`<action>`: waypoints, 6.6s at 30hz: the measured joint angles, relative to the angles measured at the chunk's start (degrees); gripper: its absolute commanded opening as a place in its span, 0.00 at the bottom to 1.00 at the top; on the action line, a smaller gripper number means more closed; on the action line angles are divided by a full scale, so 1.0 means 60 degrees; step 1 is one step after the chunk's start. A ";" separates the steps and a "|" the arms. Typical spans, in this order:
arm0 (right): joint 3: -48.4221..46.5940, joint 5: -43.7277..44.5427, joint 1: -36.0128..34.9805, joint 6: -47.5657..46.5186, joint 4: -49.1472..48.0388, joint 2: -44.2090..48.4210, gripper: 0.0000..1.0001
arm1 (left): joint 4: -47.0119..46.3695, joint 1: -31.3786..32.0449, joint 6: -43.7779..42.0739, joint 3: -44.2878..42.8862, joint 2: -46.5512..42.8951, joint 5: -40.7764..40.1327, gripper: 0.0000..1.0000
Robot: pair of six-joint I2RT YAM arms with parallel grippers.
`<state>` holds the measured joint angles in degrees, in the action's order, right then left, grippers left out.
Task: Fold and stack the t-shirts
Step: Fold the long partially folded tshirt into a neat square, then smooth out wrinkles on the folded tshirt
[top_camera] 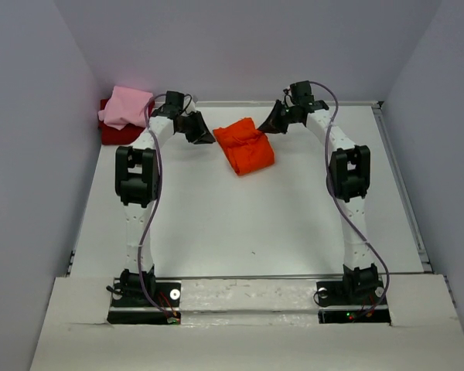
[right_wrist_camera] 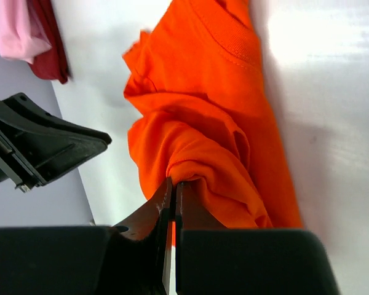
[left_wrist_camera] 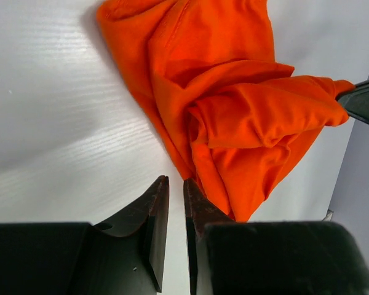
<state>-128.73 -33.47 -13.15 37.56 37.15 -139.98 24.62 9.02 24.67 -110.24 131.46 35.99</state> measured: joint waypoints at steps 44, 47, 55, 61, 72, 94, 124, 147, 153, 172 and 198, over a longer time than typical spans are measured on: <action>0.2645 -0.0244 -0.0310 -0.0535 -0.0878 0.0903 0.00 | -0.1300 0.0000 0.0586 -0.1931 0.1643 0.0259 0.12; 0.2477 -0.0244 -0.0321 -0.0525 -0.0933 0.0612 0.00 | -0.1738 0.0000 0.0936 -0.2171 0.1854 0.0251 0.12; 0.2575 -0.0222 -0.0331 -0.0525 -0.0984 0.0386 0.00 | -0.2226 0.0018 0.1319 -0.2958 0.2776 0.0302 0.14; 0.3450 -0.0120 -0.0437 -0.0539 -0.1381 0.0459 0.00 | -0.1778 0.0270 0.1035 -0.2889 0.3129 -0.0055 0.14; 0.5504 0.0525 -0.0987 -0.0765 -0.1304 0.1931 0.00 | -0.1698 0.1246 0.0102 -0.0903 0.1781 -0.0943 0.13; 1.2331 0.1621 -0.3639 -0.0517 0.1909 0.9213 0.00 | -0.0594 0.3701 -0.0448 0.7934 -0.5727 -0.1974 0.13; 0.9125 0.0892 -0.2131 -0.2353 0.0962 0.7355 0.74 | -0.2470 0.4105 0.3060 1.0761 -0.9668 -0.2951 0.61; 0.8273 0.0470 -0.1286 -0.3377 0.0772 0.5832 0.70 | -0.3621 0.4105 0.3497 1.1103 -0.8990 -0.3461 0.56; 0.8273 0.0459 -0.1286 -0.3381 0.0732 0.5625 0.69 | -0.3785 0.4105 0.3253 1.1103 -0.8455 -0.3748 0.55; 0.8273 0.0317 -0.1286 -0.3373 0.0510 0.5570 0.61 | -0.5428 0.3829 0.2994 1.1103 -0.7497 -0.3752 0.51; 0.8287 0.0299 -0.1286 -0.3289 0.0455 0.5501 0.00 | -0.6207 0.3789 0.3708 1.1296 -0.7490 -0.2765 0.01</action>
<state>-79.00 -31.68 -20.86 17.82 39.88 -106.98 -12.62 31.75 46.92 -42.46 86.52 19.40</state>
